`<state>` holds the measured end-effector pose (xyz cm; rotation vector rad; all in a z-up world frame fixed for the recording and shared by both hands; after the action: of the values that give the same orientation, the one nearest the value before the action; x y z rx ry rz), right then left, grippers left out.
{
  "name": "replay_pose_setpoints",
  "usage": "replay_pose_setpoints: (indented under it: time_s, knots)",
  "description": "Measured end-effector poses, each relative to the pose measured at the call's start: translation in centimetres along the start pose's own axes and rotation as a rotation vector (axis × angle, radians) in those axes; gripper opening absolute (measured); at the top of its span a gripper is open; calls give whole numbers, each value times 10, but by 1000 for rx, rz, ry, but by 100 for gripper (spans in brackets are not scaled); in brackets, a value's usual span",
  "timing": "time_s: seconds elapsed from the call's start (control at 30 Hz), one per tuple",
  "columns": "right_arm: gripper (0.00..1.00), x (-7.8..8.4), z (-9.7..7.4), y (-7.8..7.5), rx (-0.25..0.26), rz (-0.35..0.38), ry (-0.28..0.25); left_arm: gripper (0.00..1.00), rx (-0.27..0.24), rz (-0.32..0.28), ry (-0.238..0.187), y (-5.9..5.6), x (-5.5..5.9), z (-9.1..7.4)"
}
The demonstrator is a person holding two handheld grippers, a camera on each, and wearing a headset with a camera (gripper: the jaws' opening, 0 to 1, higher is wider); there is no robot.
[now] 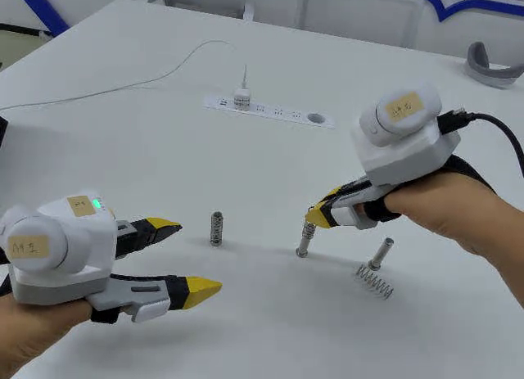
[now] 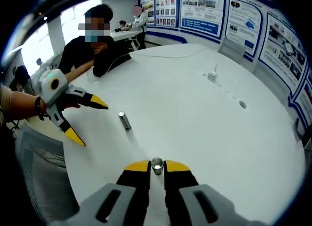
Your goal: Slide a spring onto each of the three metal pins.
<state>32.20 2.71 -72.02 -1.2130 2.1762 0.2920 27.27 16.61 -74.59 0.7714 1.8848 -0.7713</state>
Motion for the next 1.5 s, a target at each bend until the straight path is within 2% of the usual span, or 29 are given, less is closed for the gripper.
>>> replay_pose_setpoints:
  time_s: [1.03, 1.5]
  knots:
    - [12, 21, 29, 6, -19, 8, 35, 62, -5, -4, -2, 0, 1, 0]
    - [15, 21, 14, 1, 3, 1, 16, 62, -2, -1, -1, -2, 0, 1]
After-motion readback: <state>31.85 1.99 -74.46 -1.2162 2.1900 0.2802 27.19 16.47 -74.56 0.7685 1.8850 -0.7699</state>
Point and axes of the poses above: the centre of the closed fingertips' face, and the gripper's own axes: z roughly forward along the fingers, y roughly to its left, x roughly out of its underside, the point moved 1 cm from there along -z, roughly backward along the fingers, and after that the axes turned 9 degrees about -z, right-handed, at the moved point
